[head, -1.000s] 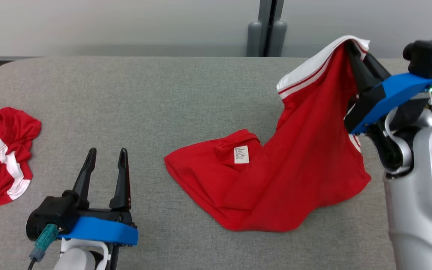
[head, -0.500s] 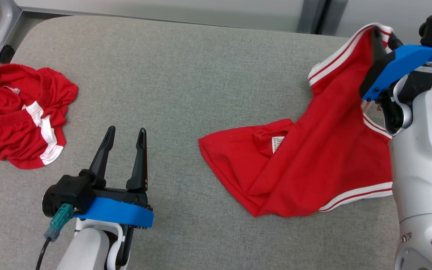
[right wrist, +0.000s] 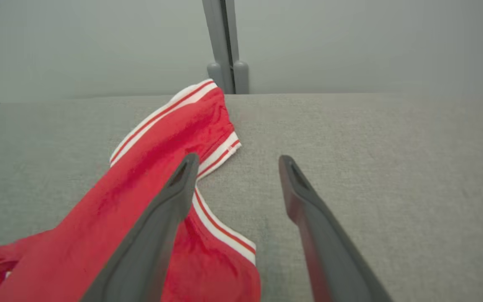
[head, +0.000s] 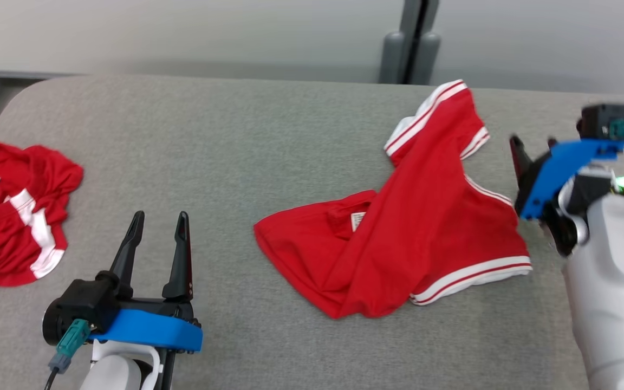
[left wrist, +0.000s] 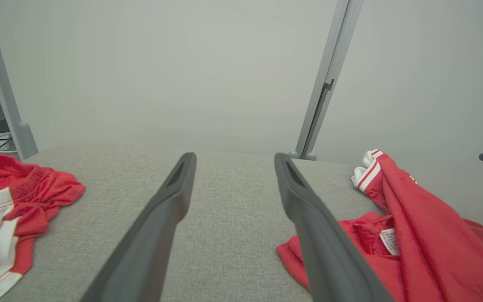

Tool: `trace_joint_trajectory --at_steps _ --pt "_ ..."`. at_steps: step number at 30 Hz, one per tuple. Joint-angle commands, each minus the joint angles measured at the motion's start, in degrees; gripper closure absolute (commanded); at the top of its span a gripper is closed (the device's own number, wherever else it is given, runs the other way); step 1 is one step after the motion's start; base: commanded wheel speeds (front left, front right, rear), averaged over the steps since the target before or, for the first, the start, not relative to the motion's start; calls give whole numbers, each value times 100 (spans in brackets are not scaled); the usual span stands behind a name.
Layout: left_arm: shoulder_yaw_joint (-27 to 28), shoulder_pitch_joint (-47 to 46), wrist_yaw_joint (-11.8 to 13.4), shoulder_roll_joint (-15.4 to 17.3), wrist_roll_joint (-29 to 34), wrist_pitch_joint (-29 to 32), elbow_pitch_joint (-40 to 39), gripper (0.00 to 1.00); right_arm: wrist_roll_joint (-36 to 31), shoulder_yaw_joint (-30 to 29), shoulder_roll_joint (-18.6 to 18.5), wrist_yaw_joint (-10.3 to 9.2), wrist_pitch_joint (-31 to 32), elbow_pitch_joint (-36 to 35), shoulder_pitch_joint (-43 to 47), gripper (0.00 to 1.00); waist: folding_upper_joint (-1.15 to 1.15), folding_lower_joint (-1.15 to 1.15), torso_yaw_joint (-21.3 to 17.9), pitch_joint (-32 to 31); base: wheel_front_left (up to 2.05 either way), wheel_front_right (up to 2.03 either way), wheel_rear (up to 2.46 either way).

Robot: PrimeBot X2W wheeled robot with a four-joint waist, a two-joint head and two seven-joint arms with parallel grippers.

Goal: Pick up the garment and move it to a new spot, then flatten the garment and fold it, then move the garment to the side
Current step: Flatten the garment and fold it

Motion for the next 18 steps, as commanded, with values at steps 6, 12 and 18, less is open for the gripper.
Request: trace_joint_trajectory --at_steps 6,12,18 --pt "-2 143 50 57 -4 -19 -130 0 309 5 -132 3 711 -656 1039 0 0 1 -341 -128 0 0 0" --pt "-31 64 44 94 -24 12 -222 0 523 38 41 3 1196 -948 1379 0 0 1 -340 49 0 0 0" --pt "-47 -48 57 122 -19 29 -244 0 425 19 144 3 1396 -950 1279 0 0 1 -198 203 0 0 0"
